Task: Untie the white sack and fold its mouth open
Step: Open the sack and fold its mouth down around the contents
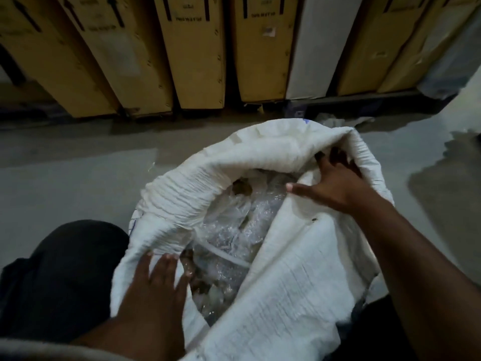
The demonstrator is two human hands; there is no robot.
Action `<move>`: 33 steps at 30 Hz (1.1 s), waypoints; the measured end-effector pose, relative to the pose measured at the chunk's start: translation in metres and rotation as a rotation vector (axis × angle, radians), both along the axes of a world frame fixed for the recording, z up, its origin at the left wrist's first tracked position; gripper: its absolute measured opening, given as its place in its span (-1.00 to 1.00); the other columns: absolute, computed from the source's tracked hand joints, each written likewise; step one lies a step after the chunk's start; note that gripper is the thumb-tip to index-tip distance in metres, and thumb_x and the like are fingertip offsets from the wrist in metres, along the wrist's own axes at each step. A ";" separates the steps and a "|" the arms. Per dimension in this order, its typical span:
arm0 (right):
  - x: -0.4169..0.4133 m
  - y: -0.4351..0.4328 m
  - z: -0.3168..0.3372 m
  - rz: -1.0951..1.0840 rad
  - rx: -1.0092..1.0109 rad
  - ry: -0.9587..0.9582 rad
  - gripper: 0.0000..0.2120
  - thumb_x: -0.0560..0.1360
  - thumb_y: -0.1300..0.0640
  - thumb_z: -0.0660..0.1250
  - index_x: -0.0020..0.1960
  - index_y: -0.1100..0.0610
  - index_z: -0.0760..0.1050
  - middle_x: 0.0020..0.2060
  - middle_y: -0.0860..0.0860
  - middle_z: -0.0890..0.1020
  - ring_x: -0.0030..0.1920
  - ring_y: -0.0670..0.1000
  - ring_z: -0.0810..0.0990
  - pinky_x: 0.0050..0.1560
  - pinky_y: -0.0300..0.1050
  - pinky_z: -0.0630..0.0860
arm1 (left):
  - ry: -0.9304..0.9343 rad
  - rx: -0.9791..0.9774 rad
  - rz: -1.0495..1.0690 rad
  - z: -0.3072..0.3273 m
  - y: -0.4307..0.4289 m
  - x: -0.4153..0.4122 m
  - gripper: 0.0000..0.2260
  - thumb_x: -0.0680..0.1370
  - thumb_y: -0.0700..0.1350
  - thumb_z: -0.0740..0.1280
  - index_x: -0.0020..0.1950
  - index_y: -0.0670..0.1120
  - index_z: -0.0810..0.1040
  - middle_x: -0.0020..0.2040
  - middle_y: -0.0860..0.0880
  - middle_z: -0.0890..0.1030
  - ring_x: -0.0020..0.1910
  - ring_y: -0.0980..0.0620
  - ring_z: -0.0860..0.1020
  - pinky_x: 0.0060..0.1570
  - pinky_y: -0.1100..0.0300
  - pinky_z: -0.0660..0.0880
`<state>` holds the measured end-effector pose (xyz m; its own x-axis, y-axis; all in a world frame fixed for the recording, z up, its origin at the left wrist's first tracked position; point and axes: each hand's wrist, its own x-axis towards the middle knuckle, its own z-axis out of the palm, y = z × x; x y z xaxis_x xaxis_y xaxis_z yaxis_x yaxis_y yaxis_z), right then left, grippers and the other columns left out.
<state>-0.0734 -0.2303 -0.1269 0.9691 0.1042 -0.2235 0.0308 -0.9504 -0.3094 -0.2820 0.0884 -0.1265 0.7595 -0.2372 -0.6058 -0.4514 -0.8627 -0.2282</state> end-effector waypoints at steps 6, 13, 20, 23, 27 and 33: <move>-0.005 0.012 0.003 0.110 -0.112 0.022 -0.16 0.40 -0.40 0.45 0.50 0.07 0.42 0.43 0.12 0.54 0.44 0.18 0.49 0.40 0.05 0.41 | 0.022 -0.228 0.014 0.038 -0.005 0.056 -0.41 0.52 0.16 -0.01 0.37 -0.05 0.58 0.23 -0.11 0.68 0.20 -0.17 0.65 0.25 -0.05 0.38; -0.005 0.054 0.028 0.107 0.364 -0.070 -0.79 0.52 -0.15 0.47 -0.02 -0.01 0.68 -0.17 -0.07 0.71 -0.12 -0.09 0.66 -0.07 -0.04 0.62 | -0.052 -1.079 0.533 0.033 -0.040 0.164 -0.40 0.67 0.10 0.32 0.67 0.01 0.22 0.25 0.03 0.67 0.18 0.04 0.65 0.30 0.04 0.54; 0.020 0.042 0.003 -0.002 0.499 -0.174 -0.18 0.59 -0.03 0.42 0.69 -0.13 0.01 0.63 -0.04 0.26 0.59 -0.01 0.25 0.50 -0.14 0.18 | -0.369 -1.151 0.816 0.010 -0.005 0.216 -0.08 0.61 0.23 0.36 0.71 0.07 -0.23 0.72 0.00 0.07 0.66 -0.04 0.17 0.47 0.18 0.17; 0.030 0.033 0.007 -0.003 0.488 -0.246 -0.14 0.58 -0.05 0.43 0.69 -0.12 -0.02 0.65 -0.07 0.20 0.58 -0.10 0.20 0.54 -0.12 0.16 | -0.548 -1.113 0.694 0.005 0.006 0.230 -0.06 0.60 0.24 0.37 0.71 0.06 -0.22 0.72 -0.02 0.04 0.68 -0.03 0.11 0.58 0.08 0.16; 0.037 0.019 0.018 -0.032 0.447 -0.293 -0.12 0.55 -0.12 0.46 0.68 -0.16 0.01 0.63 -0.14 0.21 0.51 -0.20 0.19 0.45 -0.18 0.16 | -0.718 -1.001 0.622 0.006 0.023 0.241 -0.10 0.57 0.27 0.37 0.72 0.06 -0.10 0.68 -0.09 0.19 0.64 -0.11 0.22 0.53 0.01 0.27; 0.027 0.010 0.011 0.017 0.323 -0.205 -0.01 0.49 -0.20 0.49 0.69 -0.13 -0.05 0.65 -0.05 0.21 0.61 0.00 0.19 0.45 -0.18 0.11 | -0.648 -0.884 0.577 -0.009 0.031 0.236 0.00 0.46 0.49 0.28 0.71 0.10 -0.11 0.63 -0.14 0.29 0.57 -0.18 0.32 0.50 -0.13 0.36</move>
